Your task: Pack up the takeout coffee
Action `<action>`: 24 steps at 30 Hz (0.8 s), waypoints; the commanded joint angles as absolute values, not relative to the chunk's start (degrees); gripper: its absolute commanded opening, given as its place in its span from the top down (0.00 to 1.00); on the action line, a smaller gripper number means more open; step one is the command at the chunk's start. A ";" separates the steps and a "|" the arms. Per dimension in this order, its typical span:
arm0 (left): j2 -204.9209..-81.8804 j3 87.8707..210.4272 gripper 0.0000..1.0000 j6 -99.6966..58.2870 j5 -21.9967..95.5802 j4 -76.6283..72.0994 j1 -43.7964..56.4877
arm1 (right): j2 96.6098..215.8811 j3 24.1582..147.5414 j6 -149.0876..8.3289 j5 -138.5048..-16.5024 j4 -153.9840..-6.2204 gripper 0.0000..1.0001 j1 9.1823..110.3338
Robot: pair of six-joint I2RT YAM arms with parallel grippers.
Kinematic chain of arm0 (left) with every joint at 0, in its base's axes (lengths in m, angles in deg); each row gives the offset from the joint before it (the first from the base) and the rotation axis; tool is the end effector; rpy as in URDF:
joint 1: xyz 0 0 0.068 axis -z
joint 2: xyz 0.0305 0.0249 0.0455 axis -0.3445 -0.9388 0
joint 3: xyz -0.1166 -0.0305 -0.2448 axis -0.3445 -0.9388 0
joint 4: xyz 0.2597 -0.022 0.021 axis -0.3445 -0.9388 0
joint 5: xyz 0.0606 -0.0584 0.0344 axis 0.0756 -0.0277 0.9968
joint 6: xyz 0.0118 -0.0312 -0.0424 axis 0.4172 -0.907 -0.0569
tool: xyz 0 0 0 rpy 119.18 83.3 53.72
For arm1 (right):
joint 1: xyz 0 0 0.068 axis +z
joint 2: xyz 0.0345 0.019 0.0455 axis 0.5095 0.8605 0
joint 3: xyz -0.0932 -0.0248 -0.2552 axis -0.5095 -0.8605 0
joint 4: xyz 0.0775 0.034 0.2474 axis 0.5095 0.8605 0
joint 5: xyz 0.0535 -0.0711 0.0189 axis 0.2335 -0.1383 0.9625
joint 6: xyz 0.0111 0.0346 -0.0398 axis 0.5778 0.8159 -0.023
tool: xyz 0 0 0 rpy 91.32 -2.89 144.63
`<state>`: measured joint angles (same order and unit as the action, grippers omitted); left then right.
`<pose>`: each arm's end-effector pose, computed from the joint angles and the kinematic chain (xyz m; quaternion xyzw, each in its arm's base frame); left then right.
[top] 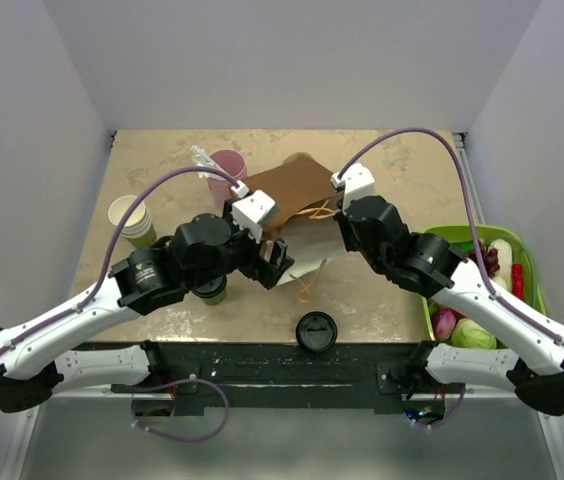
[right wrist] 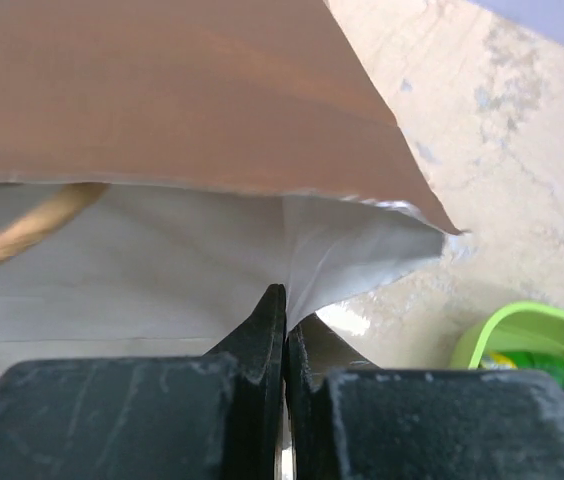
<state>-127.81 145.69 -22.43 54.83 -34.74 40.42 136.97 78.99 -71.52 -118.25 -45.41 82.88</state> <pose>0.1141 -0.1901 0.3990 0.2862 0.7737 -0.2807 0.4907 0.1517 0.1641 0.3862 -0.1912 0.8137 0.0239 0.5484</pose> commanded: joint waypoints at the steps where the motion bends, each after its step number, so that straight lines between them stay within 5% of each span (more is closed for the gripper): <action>1: -126.61 147.91 0.02 -30.46 67.69 -40.64 40.67 | 139.24 84.31 -52.39 -117.08 -29.83 1.00 82.84; 9: -133.29 147.64 0.01 -45.50 75.46 -53.40 40.67 | 133.35 77.63 -34.75 -106.14 -26.74 1.00 82.84; 20: -135.14 159.68 0.00 -44.54 67.29 -50.85 40.67 | 145.64 98.80 -30.27 -120.91 -9.26 1.00 82.23; 24: -135.23 162.41 0.00 -46.30 68.08 -55.60 40.58 | 146.09 99.43 -31.13 -117.85 -10.12 1.00 76.96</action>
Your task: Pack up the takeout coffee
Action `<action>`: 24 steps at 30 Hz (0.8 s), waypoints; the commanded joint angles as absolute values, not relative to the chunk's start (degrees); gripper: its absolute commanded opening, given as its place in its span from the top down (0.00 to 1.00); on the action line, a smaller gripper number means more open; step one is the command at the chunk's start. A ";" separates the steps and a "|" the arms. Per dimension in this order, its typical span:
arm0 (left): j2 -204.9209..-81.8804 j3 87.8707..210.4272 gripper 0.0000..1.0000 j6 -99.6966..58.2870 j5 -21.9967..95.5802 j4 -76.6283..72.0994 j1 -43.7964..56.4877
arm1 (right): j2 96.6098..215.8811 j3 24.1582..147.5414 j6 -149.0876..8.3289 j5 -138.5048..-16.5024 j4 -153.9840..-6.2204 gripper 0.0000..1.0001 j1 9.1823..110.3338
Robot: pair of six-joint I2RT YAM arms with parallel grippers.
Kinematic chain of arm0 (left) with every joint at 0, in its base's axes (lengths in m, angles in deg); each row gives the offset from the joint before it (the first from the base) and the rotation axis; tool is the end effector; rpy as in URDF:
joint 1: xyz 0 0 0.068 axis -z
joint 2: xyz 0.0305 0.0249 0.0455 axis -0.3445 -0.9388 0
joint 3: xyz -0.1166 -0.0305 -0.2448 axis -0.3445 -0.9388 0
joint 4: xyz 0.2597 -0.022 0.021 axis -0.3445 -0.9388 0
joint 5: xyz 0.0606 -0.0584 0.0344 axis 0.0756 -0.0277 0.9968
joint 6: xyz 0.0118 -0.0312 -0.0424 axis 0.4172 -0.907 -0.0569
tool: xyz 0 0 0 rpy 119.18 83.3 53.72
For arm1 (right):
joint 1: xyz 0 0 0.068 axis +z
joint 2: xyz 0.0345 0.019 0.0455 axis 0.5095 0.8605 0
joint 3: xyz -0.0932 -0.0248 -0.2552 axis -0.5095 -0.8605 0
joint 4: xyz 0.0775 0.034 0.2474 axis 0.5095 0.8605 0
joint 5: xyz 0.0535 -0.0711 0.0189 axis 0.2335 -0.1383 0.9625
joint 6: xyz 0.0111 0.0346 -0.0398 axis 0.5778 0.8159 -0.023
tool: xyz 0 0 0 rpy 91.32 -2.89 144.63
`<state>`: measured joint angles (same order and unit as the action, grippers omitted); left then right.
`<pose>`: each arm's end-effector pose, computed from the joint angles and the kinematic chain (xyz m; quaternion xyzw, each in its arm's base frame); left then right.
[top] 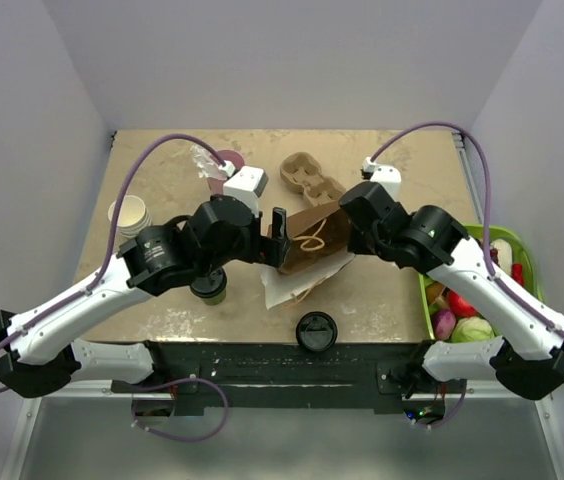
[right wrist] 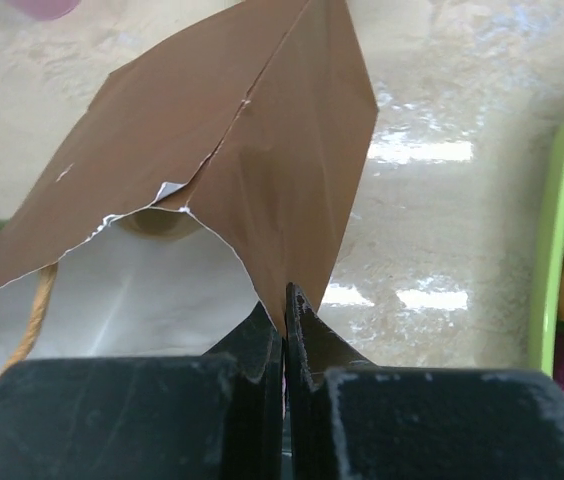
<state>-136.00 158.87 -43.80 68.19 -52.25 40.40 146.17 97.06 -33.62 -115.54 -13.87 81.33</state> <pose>0.1268 -0.1962 0.4157 0.1019 0.8641 -0.2203 0.4408 0.1529 0.1583 0.4064 0.0309 0.9133 0.0681 0.4003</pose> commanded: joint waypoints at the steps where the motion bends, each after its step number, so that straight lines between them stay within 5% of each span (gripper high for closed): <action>1: -134.27 162.24 0.00 -46.13 67.12 -55.70 40.58 | 146.44 99.16 -31.66 -116.80 -10.38 1.00 74.43; 8: -126.19 158.54 0.00 -44.81 64.47 -52.27 40.58 | 153.46 103.02 -33.08 -114.67 -4.97 1.00 69.22; 15: -124.25 161.18 0.00 -64.02 85.46 -75.27 40.58 | 159.88 107.51 -36.75 -114.07 -3.88 0.90 65.80; 24: -121.34 155.74 0.00 -64.96 83.48 -72.87 40.58 | 166.05 118.50 -41.24 -110.29 2.01 1.00 62.71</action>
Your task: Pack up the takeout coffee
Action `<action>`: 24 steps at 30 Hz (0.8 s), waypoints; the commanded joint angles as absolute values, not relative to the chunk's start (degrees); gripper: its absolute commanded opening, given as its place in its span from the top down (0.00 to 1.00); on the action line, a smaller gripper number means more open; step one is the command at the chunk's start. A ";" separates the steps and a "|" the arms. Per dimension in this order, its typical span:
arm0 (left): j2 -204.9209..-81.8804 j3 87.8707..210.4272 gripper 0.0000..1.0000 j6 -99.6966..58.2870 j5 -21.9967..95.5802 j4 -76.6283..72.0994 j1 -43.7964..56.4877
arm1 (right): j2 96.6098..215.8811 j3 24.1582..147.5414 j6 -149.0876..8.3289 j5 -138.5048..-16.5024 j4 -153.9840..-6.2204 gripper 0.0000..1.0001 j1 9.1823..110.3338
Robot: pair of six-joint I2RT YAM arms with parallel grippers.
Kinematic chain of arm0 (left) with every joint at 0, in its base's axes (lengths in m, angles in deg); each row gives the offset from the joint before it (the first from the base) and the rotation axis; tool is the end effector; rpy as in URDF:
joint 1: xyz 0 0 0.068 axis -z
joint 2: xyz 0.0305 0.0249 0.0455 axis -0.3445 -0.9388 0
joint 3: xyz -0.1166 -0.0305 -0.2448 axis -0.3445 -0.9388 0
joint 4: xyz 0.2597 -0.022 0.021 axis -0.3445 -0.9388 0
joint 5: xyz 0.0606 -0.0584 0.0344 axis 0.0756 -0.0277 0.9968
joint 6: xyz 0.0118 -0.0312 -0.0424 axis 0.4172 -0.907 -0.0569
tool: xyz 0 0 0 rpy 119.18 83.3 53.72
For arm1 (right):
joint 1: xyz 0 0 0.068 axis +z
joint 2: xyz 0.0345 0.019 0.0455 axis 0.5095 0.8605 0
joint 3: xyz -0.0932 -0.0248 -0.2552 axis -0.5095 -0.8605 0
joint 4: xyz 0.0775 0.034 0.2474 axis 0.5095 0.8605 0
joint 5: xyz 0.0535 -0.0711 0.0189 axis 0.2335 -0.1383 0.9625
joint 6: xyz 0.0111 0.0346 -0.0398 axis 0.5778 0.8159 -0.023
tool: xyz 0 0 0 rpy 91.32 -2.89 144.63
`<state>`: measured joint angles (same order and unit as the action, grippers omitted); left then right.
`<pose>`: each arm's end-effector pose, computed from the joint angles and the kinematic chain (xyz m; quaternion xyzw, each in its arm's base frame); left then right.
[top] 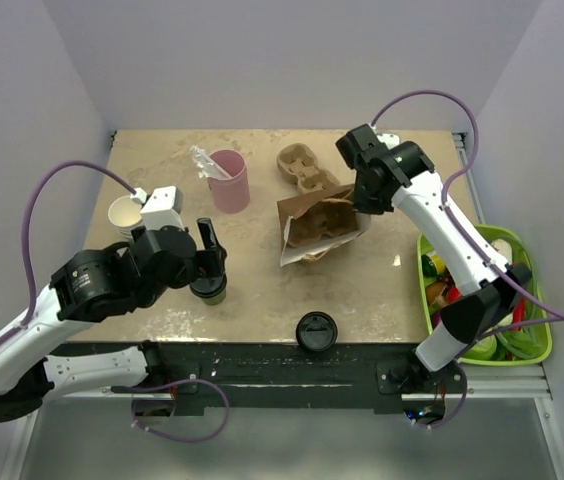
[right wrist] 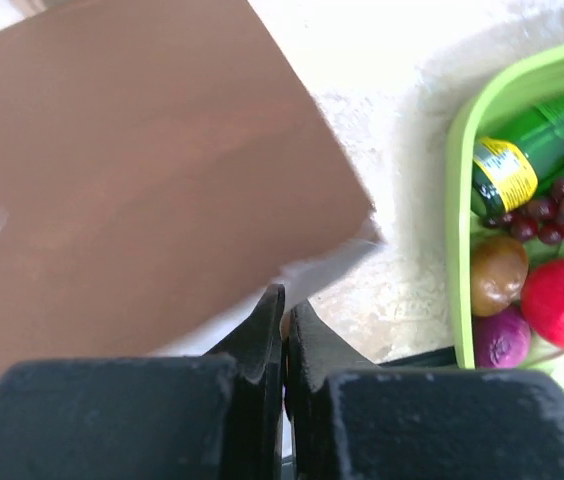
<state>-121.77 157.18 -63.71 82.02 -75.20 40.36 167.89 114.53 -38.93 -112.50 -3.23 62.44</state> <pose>0.0826 -0.1026 0.4176 -0.0775 0.8795 -0.1532 0.4438 0.2667 0.1461 0.3888 0.1029 0.9459 -0.0728 0.2990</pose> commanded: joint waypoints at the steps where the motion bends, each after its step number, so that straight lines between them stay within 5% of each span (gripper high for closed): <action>1: -121.69 155.56 0.00 -63.20 82.16 -70.49 40.58 | 165.52 118.24 -41.42 -109.15 2.01 1.00 62.54; 8: -125.20 150.54 0.00 -49.82 61.06 -38.75 40.58 | 157.79 111.12 -42.39 -99.14 -2.56 1.00 62.45; 13: -136.80 158.71 0.00 -51.66 67.64 -45.76 40.40 | 151.99 104.62 -43.27 -90.96 -6.41 1.00 62.45; 24: -137.08 157.66 0.00 -50.79 63.69 -40.68 36.27 | 149.52 102.15 -41.25 -85.32 -6.78 0.97 62.54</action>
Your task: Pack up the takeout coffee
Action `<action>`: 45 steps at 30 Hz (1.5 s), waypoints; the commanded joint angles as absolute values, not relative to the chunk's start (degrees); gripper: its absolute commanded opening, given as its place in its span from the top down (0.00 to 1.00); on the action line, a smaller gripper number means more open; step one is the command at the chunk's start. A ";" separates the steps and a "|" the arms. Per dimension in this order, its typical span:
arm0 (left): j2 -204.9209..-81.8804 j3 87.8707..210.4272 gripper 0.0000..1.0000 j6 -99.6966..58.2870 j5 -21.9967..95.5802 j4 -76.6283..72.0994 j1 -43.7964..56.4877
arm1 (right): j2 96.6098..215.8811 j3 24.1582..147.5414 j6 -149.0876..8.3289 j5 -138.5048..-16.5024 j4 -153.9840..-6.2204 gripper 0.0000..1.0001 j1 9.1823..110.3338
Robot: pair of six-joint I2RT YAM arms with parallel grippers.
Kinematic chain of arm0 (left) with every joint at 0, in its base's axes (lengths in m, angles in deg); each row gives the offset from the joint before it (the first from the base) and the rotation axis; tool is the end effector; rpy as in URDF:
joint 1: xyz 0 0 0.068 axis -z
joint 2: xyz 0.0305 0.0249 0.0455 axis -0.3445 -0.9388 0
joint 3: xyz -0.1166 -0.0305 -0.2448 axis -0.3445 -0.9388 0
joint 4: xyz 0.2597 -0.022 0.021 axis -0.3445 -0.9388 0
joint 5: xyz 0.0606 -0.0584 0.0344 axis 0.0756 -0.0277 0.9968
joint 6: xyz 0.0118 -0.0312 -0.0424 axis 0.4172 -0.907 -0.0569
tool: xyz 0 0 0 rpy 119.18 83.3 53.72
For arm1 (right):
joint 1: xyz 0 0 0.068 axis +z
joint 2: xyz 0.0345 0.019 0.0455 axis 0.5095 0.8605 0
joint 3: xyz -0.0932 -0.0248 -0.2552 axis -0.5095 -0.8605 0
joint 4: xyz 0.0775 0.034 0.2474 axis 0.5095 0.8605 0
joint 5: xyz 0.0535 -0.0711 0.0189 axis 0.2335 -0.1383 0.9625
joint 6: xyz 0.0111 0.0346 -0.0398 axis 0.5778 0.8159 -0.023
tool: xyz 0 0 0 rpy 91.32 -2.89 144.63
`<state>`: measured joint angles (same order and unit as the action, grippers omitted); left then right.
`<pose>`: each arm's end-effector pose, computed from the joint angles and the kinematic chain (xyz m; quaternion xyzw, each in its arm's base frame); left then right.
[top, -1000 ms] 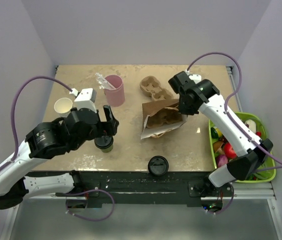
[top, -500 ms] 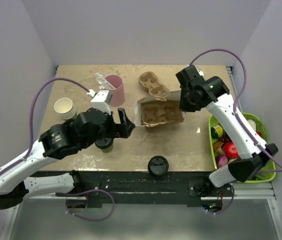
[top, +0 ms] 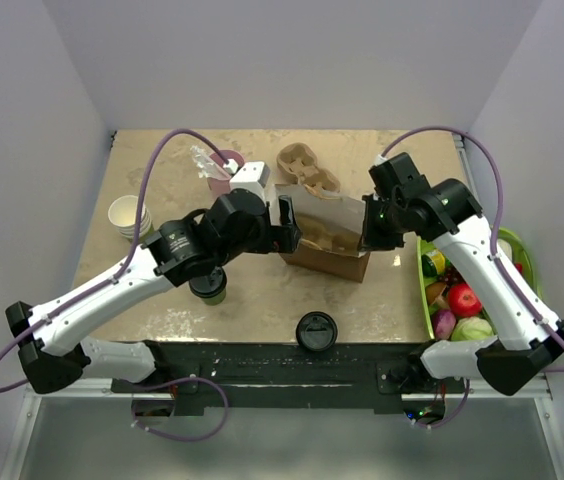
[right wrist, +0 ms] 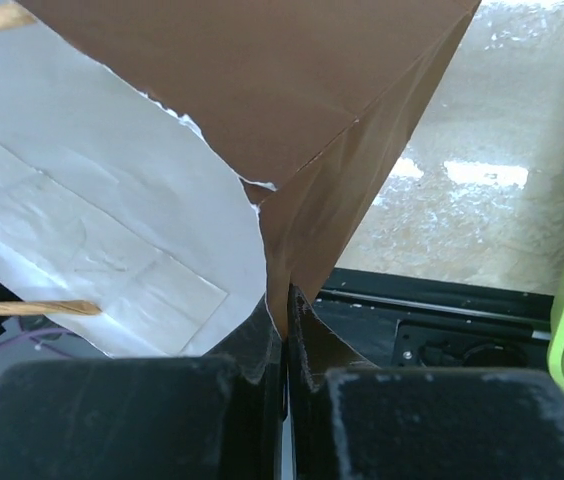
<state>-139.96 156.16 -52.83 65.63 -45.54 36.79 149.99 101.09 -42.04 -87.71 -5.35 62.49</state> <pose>0.1539 -0.2135 0.3949 0.0168 0.8725 -0.2550 0.4165 0.1926 0.1177 0.3995 0.0337 0.9635 0.1281 0.2326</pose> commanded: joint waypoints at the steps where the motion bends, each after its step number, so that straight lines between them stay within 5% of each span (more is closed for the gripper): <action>1: -136.55 157.66 0.00 -50.44 63.42 -40.41 36.18 | 149.69 102.24 -41.16 -85.32 -7.13 0.95 62.45; 3: -134.97 158.36 0.00 -49.73 63.94 -40.57 36.18 | 150.22 103.81 -40.90 -85.84 -7.57 0.92 62.45; 7: -133.04 159.51 0.00 -49.82 66.41 -42.77 35.92 | 151.45 107.42 -40.28 -87.78 -6.87 0.66 62.27; 13: -132.77 159.86 0.00 -50.70 68.87 -46.99 35.13 | 151.89 110.49 -41.77 -93.22 -5.73 0.60 62.27; 18: -130.84 159.78 0.00 -53.77 74.75 -55.77 32.50 | 148.91 116.64 -50.63 -94.29 -12.63 0.28 62.18; 21: -127.42 155.92 0.00 -55.18 73.45 -59.56 25.74 | 146.36 118.58 -57.14 -83.95 -16.79 0.10 62.71; 23: -123.92 151.80 0.00 -55.97 73.44 -60.87 22.13 | 148.54 120.25 -57.51 -84.85 -16.27 0.07 67.77; 26: -121.27 147.75 0.00 -56.50 72.30 -63.07 18.18 | 156.85 123.67 -57.33 -93.92 -16.80 0.02 89.04; 30: -119.86 143.79 0.00 -57.29 71.51 -64.31 11.50 | 171.64 139.78 -60.31 -100.59 -17.25 0.02 105.99; 33: -117.83 139.74 0.00 -54.84 68.54 -62.38 4.13 | 179.64 148.01 -58.83 -101.92 -19.24 0.02 108.50; 40: -115.20 131.39 0.01 -48.85 56.84 -58.87 -19.24 | 181.69 135.65 -51.00 -110.18 -29.63 0.03 108.68; 45: -113.34 129.89 0.01 -47.71 54.36 -58.07 -20.15 | 182.83 130.02 -44.50 -111.44 -28.66 0.09 106.93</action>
